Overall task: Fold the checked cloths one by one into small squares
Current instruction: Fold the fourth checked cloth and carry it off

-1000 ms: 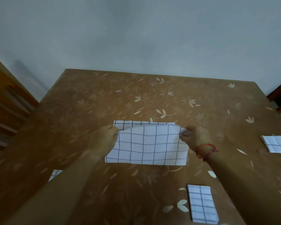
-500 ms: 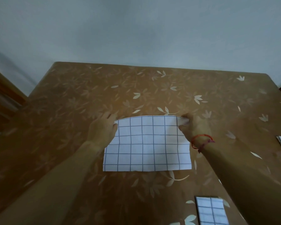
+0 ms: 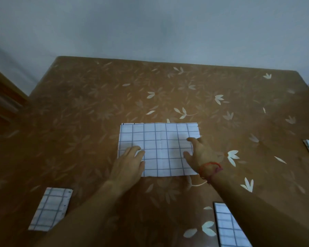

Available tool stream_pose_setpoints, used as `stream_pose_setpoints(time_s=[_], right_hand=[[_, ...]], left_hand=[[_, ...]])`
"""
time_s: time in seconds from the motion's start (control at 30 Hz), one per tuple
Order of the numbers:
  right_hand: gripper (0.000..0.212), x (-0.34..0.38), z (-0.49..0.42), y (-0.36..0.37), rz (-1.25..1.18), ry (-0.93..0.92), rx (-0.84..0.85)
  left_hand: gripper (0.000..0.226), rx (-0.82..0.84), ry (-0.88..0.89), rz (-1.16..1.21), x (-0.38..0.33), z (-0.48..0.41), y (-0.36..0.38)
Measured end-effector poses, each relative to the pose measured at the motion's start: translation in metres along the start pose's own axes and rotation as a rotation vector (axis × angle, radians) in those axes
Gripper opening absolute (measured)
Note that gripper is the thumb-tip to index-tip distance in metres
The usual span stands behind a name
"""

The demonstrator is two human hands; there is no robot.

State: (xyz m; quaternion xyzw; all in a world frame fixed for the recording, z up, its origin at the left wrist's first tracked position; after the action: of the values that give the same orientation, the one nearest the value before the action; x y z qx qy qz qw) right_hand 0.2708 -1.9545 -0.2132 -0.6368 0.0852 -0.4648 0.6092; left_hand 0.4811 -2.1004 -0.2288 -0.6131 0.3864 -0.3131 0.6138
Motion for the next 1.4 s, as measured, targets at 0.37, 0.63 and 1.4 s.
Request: stream_pose_setpoints(time_s=[0.37,0.63,1.4], right_hand=[[0.051,0.032,0.091,0.092,0.163,-0.416,0.123],[0.057,0.037,0.098,0.108,0.21,-0.396,0.231],[0.089,-0.046,0.103,0.063,0.28,-0.1,0.238]], left_hand=[[0.048,0.063,0.173,-0.105,-0.039,0.065,0.045],[0.05,0.134,0.193,-0.073,-0.028,0.066,0.052],[0.079,0.285,-0.166,-0.041,0.0,0.11,0.047]])
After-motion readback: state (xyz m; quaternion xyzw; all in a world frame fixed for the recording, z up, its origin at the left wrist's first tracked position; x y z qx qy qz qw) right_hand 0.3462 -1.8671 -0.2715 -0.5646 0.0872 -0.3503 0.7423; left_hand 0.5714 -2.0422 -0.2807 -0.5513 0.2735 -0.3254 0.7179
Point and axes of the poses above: each hand's wrist, its own z-axis away from the middle knuckle, its own y-axis out of the palm, x = y × z, the point moved 1 cm from there along -z, towards the middle knuckle, and after that the axes turned 11 degrees about -z, right-handed, at the moved point
